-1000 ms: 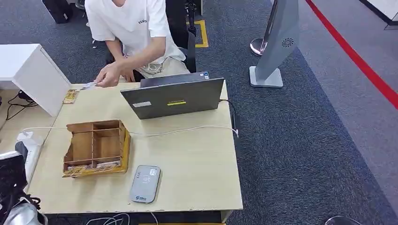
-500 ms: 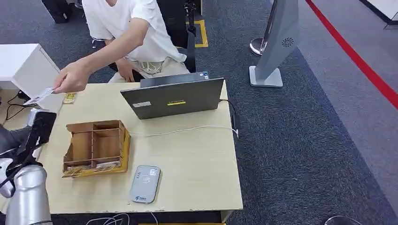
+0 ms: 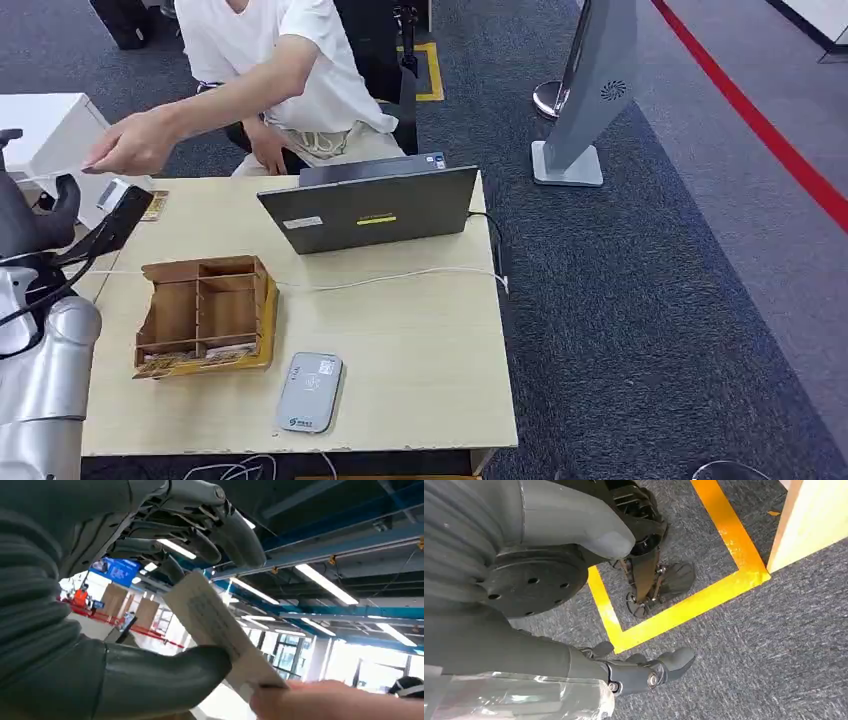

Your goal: Pass the card to the sensor for recognition and then transmit it.

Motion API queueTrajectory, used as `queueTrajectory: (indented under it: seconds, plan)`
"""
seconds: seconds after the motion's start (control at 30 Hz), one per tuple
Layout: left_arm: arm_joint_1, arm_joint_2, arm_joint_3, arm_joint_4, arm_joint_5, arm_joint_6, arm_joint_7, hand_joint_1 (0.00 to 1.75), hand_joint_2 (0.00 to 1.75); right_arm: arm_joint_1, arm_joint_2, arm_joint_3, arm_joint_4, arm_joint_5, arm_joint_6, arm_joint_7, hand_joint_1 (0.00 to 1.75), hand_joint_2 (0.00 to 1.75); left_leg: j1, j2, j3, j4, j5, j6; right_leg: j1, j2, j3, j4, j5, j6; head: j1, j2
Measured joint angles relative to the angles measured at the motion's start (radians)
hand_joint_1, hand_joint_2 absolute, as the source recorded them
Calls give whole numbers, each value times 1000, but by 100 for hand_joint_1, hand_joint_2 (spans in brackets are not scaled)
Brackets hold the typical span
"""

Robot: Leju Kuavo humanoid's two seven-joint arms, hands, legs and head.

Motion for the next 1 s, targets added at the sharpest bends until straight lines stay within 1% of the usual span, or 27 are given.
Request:
queueTrajectory:
  seconds: [0.07, 0.13, 0.17, 0.47, 0.53, 0.73, 0.8, 0.87, 0.93, 1.0]
  plan:
    - [-14, 12, -21, 17, -32, 4, 20, 175, 175, 0, 0, 6, 0, 3, 0, 4, 0, 175, 0, 1, 0, 0, 0, 0, 0, 1, 0, 0, 0, 0, 0, 0]
    - [-30, 15, -33, 28, -54, 11, 33, 175, 175, 0, 1, 8, 1, 3, 0, 7, 0, 175, 0, 1, -1, 1, 0, 0, 0, 1, -2, 0, 1, 1, -1, 0]
    - [-48, 22, -51, 48, -72, 14, 45, 175, 175, 0, 1, 13, 1, 5, 0, 9, 0, 175, 0, 1, -2, 1, 1, 0, 0, 1, -2, 0, 1, 1, 2, 0]
    - [-184, 71, -188, 187, -232, 52, 153, 175, 175, -7, 1, 38, 7, 14, 3, 29, 0, 175, 0, 1, -2, 1, 1, -1, 0, 1, -2, 1, 2, -1, 0, 0]
    - [-207, 78, -207, 212, -264, 57, 174, 175, 175, -8, 1, 41, 7, 16, 3, 36, 0, 175, 0, 2, -2, 1, 1, -1, 0, 1, -2, 1, 2, -1, 1, 0]
    - [-234, 81, -240, 260, -284, 84, 186, 175, 175, -9, 2, 50, 8, 18, 4, 42, 0, 175, 0, 1, -2, 1, 1, -1, 0, 1, -2, 1, 2, -1, 0, 0]
    - [-234, 78, -250, 264, -284, 106, 192, 175, 175, -9, 1, 55, 8, 18, 2, 43, 0, 175, 0, 2, -2, 1, 1, -1, 0, 2, -3, 1, 2, -1, 0, 0]
    - [-229, 71, -263, 256, -285, 110, 195, 175, 175, -9, 2, 57, 8, 16, -3, 44, 0, 175, 0, 1, -2, 1, 1, -1, 0, 1, -3, 1, 2, -1, 0, 0]
    - [-201, 60, -276, 207, -286, 111, 201, 175, 175, -9, 1, 60, 8, 10, -5, 44, 0, 175, 0, 2, -2, 1, 1, -1, 0, 1, -3, 1, 2, -1, 0, 0]
    - [-159, 36, -292, 134, -286, 114, 200, 175, 175, -8, 1, 60, 8, -1, -6, 42, 0, 175, 0, 2, -2, 1, 1, -1, 0, 1, -3, 0, 2, -1, 0, 0]
